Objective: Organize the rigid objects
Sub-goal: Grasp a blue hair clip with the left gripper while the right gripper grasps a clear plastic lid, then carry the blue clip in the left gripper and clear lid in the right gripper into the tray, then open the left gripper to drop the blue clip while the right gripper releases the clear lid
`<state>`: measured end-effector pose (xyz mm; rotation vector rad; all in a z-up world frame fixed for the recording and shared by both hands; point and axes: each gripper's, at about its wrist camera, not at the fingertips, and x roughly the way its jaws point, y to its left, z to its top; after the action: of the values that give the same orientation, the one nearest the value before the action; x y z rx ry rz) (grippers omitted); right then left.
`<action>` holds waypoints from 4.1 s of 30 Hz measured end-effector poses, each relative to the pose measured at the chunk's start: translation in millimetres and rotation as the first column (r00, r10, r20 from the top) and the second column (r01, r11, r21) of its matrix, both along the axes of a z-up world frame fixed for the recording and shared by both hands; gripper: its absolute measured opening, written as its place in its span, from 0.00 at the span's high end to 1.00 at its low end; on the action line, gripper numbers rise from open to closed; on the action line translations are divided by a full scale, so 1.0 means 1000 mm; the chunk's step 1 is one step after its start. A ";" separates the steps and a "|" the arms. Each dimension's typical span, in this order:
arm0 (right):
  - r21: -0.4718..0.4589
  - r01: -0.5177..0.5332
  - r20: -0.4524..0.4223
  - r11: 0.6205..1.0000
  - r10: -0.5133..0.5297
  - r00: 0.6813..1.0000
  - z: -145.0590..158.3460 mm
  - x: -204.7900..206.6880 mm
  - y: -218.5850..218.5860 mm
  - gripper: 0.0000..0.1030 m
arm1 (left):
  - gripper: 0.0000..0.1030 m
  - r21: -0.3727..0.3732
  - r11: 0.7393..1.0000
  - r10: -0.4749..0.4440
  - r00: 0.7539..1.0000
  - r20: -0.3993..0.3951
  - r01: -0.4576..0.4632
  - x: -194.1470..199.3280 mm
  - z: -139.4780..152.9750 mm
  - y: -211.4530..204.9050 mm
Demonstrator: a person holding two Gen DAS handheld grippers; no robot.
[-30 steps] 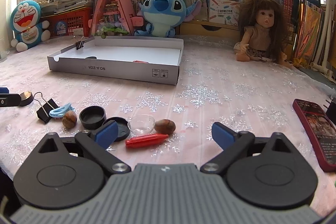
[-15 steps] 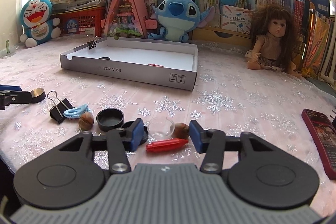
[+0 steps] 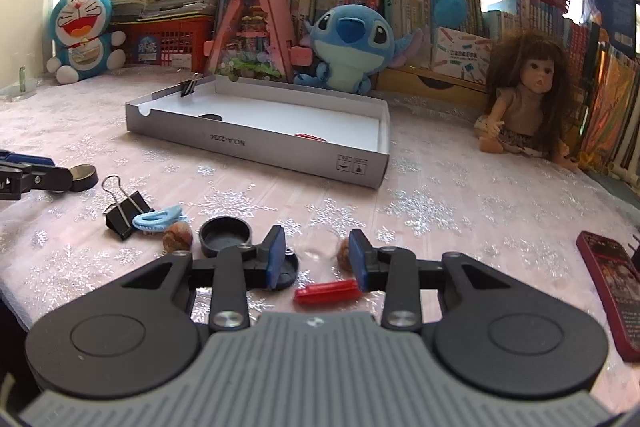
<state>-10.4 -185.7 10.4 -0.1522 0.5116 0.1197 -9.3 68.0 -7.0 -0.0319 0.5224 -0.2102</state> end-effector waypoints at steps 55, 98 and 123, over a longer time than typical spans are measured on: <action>0.181 0.046 -0.036 0.982 -0.040 0.999 0.023 0.046 -0.015 0.68 | 0.66 -0.022 1.000 -0.012 0.998 0.063 0.014 0.023 0.035 -0.009; 0.107 0.126 -0.115 0.986 -0.113 0.987 0.005 0.169 -0.016 0.68 | 0.66 0.006 0.996 0.091 0.992 -0.090 -0.091 0.210 0.021 -0.051; 0.121 0.116 -0.135 0.986 -0.099 0.986 0.004 0.178 -0.010 0.49 | 0.52 0.025 0.995 0.094 0.991 -0.095 -0.092 0.218 0.016 -0.061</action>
<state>167.6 -195.5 14.5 0.0092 0.6376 0.0564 208.8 6.7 8.7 -0.0464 0.6174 -0.1126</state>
